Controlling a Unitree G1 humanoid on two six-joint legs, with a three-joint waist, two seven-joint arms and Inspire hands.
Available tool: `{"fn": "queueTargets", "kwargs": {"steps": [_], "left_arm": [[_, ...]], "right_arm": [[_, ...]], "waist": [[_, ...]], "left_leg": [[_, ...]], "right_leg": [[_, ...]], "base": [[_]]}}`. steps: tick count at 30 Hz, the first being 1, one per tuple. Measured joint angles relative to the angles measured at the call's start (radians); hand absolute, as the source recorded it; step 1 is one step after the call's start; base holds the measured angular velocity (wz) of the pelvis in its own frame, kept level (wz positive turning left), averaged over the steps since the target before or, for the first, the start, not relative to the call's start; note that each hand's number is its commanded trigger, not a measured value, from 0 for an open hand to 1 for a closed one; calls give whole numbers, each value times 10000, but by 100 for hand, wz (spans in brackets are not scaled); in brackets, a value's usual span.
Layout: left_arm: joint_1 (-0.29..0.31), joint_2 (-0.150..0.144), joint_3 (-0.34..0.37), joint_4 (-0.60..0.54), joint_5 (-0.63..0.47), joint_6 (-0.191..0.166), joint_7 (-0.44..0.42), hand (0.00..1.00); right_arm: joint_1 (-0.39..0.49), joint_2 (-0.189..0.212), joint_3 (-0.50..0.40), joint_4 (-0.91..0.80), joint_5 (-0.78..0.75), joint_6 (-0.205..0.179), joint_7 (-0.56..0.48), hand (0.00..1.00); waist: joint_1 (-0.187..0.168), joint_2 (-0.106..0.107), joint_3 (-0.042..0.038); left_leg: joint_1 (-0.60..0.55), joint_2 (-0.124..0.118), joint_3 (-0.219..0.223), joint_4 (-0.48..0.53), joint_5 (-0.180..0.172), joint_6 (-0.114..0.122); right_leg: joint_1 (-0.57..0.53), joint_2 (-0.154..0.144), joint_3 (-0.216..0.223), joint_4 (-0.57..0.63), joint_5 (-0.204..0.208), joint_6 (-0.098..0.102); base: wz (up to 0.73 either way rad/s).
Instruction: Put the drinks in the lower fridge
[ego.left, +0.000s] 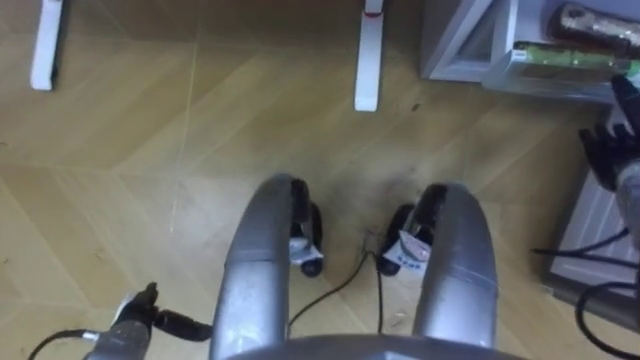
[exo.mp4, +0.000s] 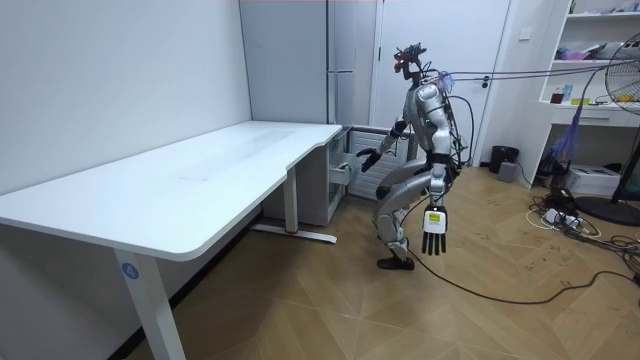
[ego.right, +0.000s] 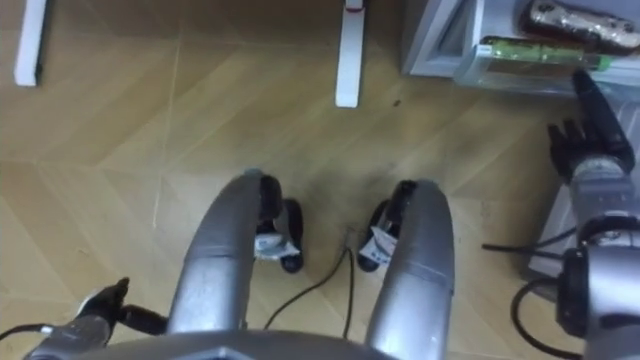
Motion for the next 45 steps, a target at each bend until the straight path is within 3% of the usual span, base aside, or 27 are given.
{"fn": "queueTargets", "kwargs": {"steps": [6, 13, 20, 23, 31, 37, 41, 45], "left_arm": [[360, 206, -381, -701, -298, -66, -103, 0], [959, 388, -384, -841, -583, -209, -129, 0], [1154, 857, -380, -1196, -1194, -345, -93, 0], [1280, 909, -379, -1200, -1461, -423, -65, 0], [1974, 991, -357, -1566, -1446, -500, 108, 0], [2095, 1005, 28, -1546, -1495, -802, 230, 0], [2202, 1067, 23, -1356, -1525, -962, 453, 0], [2321, 1162, 7, -1367, -1507, -1065, 646, 0]], "right_arm": [[-578, -311, 413, -296, -24, 48, -252, 0], [-674, -571, 882, -505, -88, 74, -1037, 0], [-795, -625, 1687, -1124, -42, 64, -1966, 0], [-923, -626, 1923, -1244, 29, 58, -2460, 0], [-1528, -633, 2147, -1245, 148, -53, -4174, 0], [-1592, -900, 2603, -1548, 404, -79, -5597, 0], [-1591, -1080, 3034, -2267, 413, -262, -6228, 0], [-1592, -1395, 3542, -2997, 356, -474, -6523, 0]], "waist": [[-68, -309, -2], [-74, -378, -1], [-55, -593, 96], [-52, -622, 104], [221, -655, 119], [714, -738, 166], [806, -735, 166], [979, -734, 167]], "left_leg": [[-519, -18, -85, 318, -9, 1], [-658, -192, -42, 326, -47, 71], [-763, -188, 53, 324, -67, 111], [-787, -185, 52, 322, -74, 123], [-824, -195, 57, 316, -100, 174], [-859, -178, -14, 327, -97, 166], [-850, -178, -92, 354, -70, 47], [-819, -200, -281, 640, -218, -98]], "right_leg": [[-416, -100, -58, 309, -86, -36], [-559, -307, -11, 367, -123, 42], [-755, -389, 33, 379, -107, 72], [-758, -470, -33, 379, -108, 69], [-782, -562, -78, 381, -109, 70], [-774, -630, -211, 389, -129, 31], [-702, -632, -309, 404, -155, -18], [-541, -681, -427, 719, -441, -95]], "base": [[6], [3], [-4], [0], [0], [0], [0], [9]]}}
